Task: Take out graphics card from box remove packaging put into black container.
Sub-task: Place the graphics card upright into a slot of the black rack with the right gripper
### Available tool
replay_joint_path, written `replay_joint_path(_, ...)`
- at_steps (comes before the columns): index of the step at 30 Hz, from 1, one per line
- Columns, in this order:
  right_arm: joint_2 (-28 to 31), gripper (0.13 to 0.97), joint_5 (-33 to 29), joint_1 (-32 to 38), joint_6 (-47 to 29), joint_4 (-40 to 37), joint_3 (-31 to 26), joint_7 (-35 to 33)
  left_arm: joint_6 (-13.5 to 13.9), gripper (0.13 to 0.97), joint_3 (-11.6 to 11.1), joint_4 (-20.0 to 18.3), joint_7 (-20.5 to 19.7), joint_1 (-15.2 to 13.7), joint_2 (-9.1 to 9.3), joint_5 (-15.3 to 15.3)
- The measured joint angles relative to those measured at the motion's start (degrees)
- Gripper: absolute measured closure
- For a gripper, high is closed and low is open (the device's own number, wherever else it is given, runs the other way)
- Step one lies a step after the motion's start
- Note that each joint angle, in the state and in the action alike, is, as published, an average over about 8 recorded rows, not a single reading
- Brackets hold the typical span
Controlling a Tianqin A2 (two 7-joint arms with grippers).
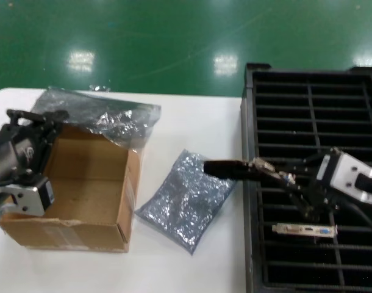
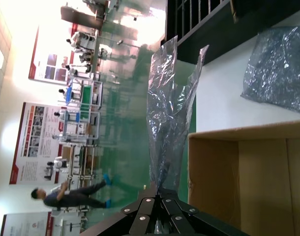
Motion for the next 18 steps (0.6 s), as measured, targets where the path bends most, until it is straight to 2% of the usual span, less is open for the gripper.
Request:
replay_joint_path(5, 0.83, 0.91, 3.46, 3.83, -4.53, -0.2, -0.18, -1.66, 0.0, 0.958, 0.0, 0.0, 0.0, 0.0, 0.0, 0.0)
replay_joint_path(18, 8.74, 0.91, 15.89, 14.63, -24.1, 0.69, 0.7, -7.45, 0.0, 0.958, 0.0, 0.0, -0.01, 0.0, 0.0, 0.0)
